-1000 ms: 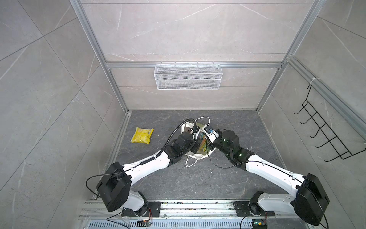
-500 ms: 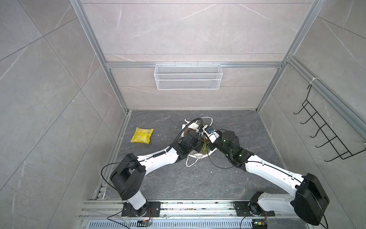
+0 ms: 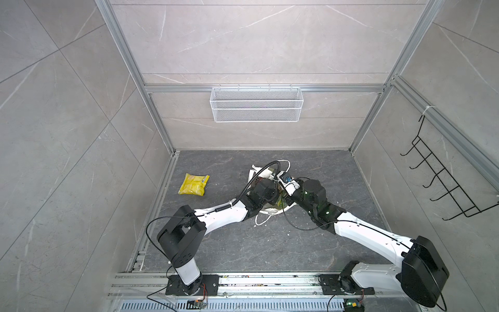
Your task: Take the snacks out of the paper bag
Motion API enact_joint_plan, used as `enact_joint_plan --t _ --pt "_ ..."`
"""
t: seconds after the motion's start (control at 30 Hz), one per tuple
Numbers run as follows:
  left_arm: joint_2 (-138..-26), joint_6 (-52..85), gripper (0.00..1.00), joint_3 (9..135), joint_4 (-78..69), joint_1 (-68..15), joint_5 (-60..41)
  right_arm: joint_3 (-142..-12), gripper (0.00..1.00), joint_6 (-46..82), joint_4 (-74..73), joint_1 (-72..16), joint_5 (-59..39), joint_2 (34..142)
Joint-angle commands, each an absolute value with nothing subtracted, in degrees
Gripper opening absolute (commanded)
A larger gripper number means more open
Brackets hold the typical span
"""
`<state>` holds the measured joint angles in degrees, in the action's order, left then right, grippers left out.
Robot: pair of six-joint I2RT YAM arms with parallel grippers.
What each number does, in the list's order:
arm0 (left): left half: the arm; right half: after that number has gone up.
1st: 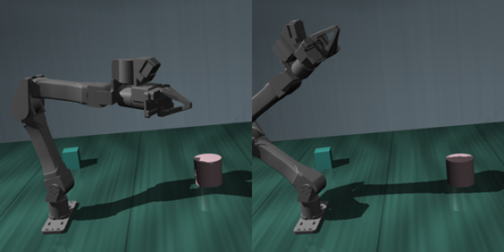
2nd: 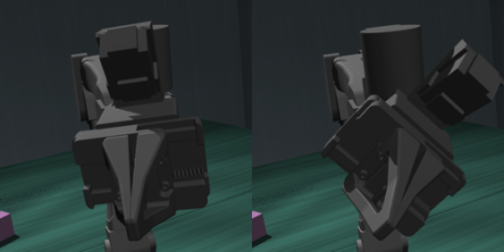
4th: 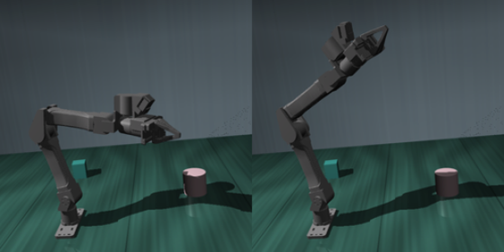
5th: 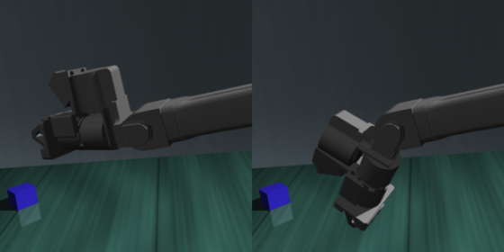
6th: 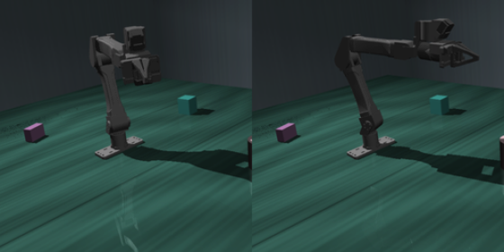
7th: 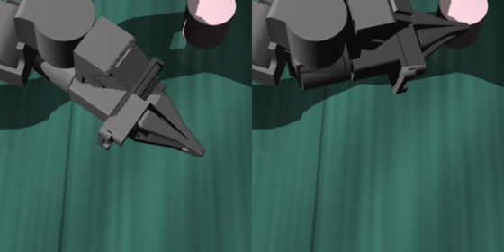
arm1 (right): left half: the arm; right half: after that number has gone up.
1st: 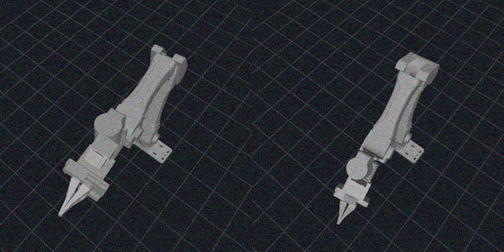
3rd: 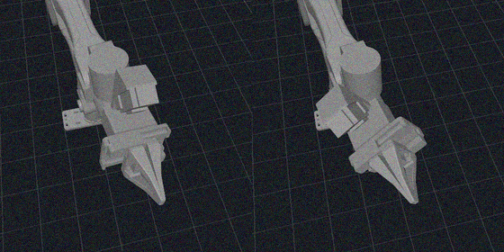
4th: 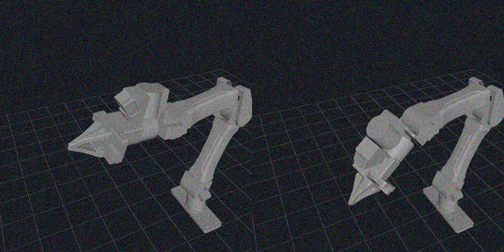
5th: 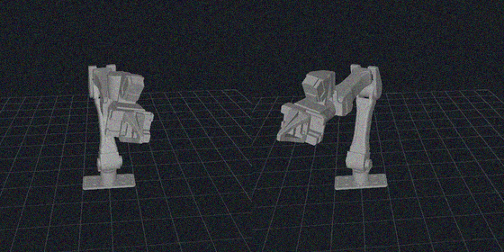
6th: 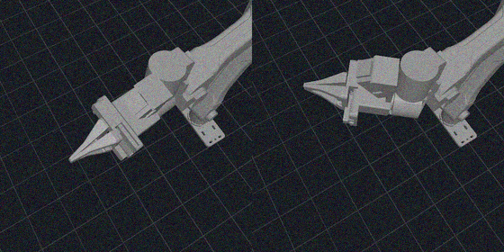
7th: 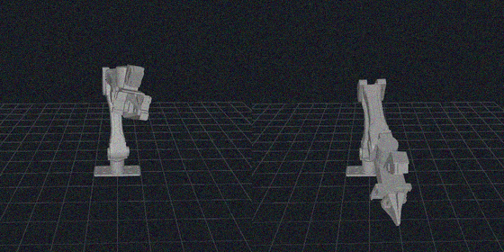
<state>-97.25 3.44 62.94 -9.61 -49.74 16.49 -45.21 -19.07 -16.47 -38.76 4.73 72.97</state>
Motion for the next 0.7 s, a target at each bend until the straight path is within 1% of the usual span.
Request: enact_joint_plan --t 0.0,0.17,0.23,0.4,0.43,0.53,0.67 --pt "-99.2 5.8 0.21 61.3 -8.5 -47.7 19.8 -44.8 0.0 -18.1 -19.6 -39.4 4.1 70.0" --pt "-96.7 5.3 0.2 59.2 -11.1 -47.7 18.2 -46.6 0.0 -17.7 -18.5 -39.3 4.8 69.8" --pt "-95.2 5.1 0.24 58.4 -12.1 -47.8 17.5 -47.3 0.0 -17.3 -17.9 -39.2 5.5 70.1" --pt "-90.8 5.1 0.28 56.1 -13.6 -47.8 16.2 -48.7 0.0 -16.3 -17.2 -38.7 6.1 71.2" --pt "-89.9 5.2 0.3 55.6 -13.8 -47.8 16.0 -49.1 0.0 -16.0 -16.9 -38.7 6.5 71.4" --pt "-88.2 4.8 0.31 54.7 -13.7 -47.9 15.1 -50.0 0.0 -15.0 -17.0 -38.6 8.5 71.5" --pt "-88.8 4.5 0.31 54.3 -14.1 -47.9 14.3 -50.7 0.0 -15.3 -17.1 -38.5 7.2 71.5"
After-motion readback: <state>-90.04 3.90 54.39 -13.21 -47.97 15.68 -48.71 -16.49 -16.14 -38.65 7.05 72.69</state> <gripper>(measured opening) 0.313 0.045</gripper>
